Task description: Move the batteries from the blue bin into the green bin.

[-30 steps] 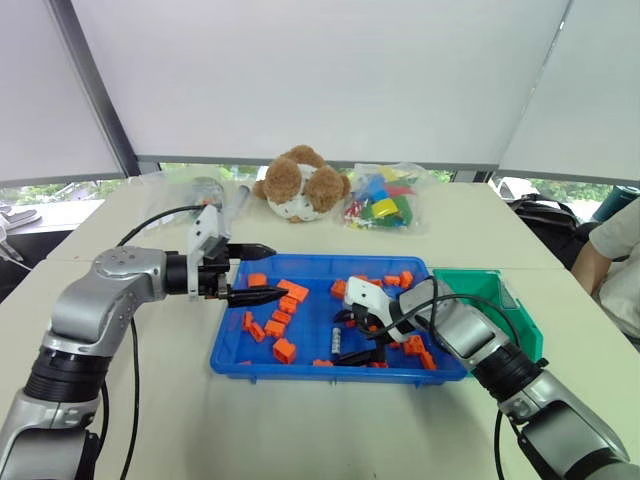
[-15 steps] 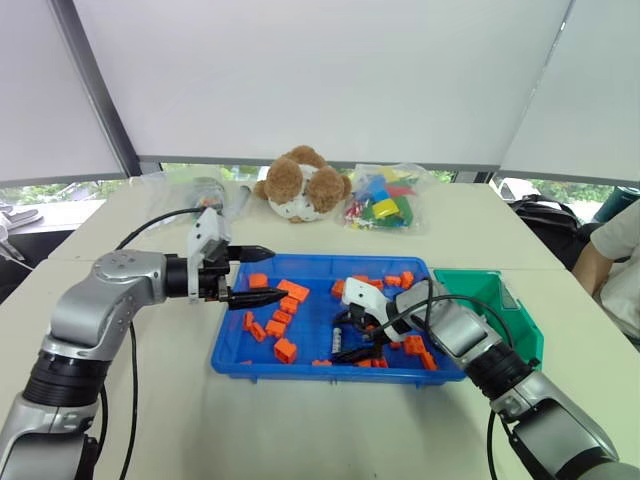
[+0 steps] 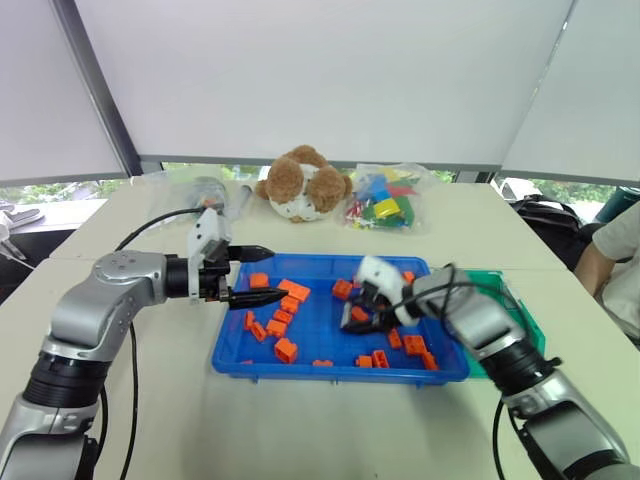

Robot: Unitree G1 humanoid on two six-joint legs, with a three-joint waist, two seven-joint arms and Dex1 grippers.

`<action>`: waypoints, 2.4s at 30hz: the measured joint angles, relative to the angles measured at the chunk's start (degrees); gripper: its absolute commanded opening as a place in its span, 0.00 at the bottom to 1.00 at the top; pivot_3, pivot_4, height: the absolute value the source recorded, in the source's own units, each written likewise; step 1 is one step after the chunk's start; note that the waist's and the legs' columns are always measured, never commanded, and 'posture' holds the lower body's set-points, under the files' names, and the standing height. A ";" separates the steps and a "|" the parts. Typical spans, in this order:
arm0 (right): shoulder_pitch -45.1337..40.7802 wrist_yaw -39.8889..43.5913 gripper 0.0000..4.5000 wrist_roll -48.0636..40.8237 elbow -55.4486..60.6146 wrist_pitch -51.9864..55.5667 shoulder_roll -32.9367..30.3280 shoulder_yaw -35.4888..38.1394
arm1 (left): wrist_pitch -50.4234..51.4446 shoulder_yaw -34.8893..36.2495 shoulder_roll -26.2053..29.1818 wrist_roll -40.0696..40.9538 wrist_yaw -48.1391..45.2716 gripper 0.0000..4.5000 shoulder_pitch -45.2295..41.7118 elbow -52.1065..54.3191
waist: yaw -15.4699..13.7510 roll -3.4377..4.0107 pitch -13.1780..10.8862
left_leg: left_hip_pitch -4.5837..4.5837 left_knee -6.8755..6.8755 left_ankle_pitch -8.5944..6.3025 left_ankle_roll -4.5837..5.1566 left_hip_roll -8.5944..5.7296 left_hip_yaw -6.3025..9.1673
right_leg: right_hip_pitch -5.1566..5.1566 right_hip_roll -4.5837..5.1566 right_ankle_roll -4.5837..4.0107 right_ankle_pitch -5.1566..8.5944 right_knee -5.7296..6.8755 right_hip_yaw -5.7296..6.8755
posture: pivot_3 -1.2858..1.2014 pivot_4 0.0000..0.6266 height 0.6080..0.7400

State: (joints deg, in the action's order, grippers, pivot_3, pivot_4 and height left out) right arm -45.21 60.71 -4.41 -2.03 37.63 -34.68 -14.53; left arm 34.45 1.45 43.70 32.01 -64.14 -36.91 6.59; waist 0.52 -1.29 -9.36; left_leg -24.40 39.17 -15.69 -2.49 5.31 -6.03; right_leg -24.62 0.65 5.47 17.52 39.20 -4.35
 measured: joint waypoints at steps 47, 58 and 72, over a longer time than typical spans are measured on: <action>3.61 -18.95 0.88 2.41 -2.63 5.22 -0.75 1.40 | -0.23 -1.67 -1.79 -1.52 -1.87 1.00 -3.31 -2.05 | 0.30 0.06 -0.02 | 0.01 -0.01 0.02 -0.04 -0.05 0.01 | 0.02 0.00 0.00 0.00 -0.05 -0.05 | 0.52 0.24 0.95; 4.28 -19.71 0.49 0.73 -0.33 10.96 1.20 1.72 | -0.24 -1.73 -1.57 -1.59 -2.01 1.00 -3.89 -2.09 | 0.26 0.06 -0.02 | 0.00 -0.01 0.02 -0.03 -0.06 0.01 | 0.02 0.00 0.00 0.00 -0.05 -0.05 | 0.52 0.24 0.95; 4.80 -20.98 0.49 -0.37 -1.28 12.08 4.77 1.51 | -0.27 -1.75 -1.57 -1.62 -2.02 1.00 -4.01 -2.21 | 0.31 0.06 -0.02 | 0.01 -0.02 0.01 -0.02 -0.06 0.01 | 0.02 0.00 0.01 0.00 -0.05 -0.05 | 0.52 0.24 0.95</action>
State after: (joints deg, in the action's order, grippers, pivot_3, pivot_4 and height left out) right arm -40.41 39.72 -4.77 -3.31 49.71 -29.91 -13.02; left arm 34.18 -0.30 42.13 30.39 -66.16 -40.92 4.38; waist 0.83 -1.23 -9.38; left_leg -24.39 39.15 -15.68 -2.51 5.26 -6.02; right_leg -24.60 0.65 5.47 17.52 39.15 -4.40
